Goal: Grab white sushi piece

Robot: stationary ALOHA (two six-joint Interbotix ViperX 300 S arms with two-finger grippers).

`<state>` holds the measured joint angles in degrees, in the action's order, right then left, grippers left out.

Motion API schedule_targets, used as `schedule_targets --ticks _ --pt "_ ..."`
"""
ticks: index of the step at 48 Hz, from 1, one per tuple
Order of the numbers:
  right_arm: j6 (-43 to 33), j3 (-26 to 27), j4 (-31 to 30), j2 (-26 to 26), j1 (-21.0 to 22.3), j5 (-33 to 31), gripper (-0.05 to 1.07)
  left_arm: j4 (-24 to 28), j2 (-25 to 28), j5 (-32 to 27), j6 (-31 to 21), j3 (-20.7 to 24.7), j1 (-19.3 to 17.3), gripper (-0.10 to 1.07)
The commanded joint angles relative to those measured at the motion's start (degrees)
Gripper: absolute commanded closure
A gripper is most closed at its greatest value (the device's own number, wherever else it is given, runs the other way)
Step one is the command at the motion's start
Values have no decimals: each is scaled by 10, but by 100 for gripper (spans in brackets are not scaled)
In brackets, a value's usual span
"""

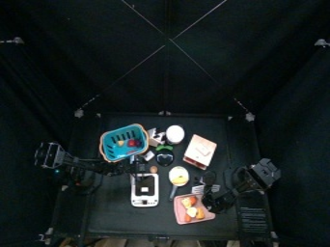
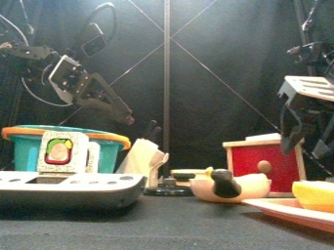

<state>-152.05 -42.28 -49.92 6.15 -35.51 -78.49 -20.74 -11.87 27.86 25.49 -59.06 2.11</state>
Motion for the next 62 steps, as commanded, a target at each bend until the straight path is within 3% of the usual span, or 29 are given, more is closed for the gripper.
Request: schedule_targets --ticks 1,14,25,34,50,62 --pt "1 6 -20 -33 0 -11 11 0 -3 2 -1 4 1 0" --pt "8 6 -112 -62 -1 -12 11 1 -25 0 0 0 3 1" --pt "11 -4 -156 -69 -1 -7 11 2 -50 -84 -1 -15 82 1" --pt "10 -17 -162 -68 3 7 11 -10 -47 -156 -4 4 139 1" --pt "9 -23 -162 -58 4 18 11 -69 -25 -163 -4 6 142 1" --pt "5 -22 -162 -51 5 33 11 -71 6 -158 -3 7 138 1"
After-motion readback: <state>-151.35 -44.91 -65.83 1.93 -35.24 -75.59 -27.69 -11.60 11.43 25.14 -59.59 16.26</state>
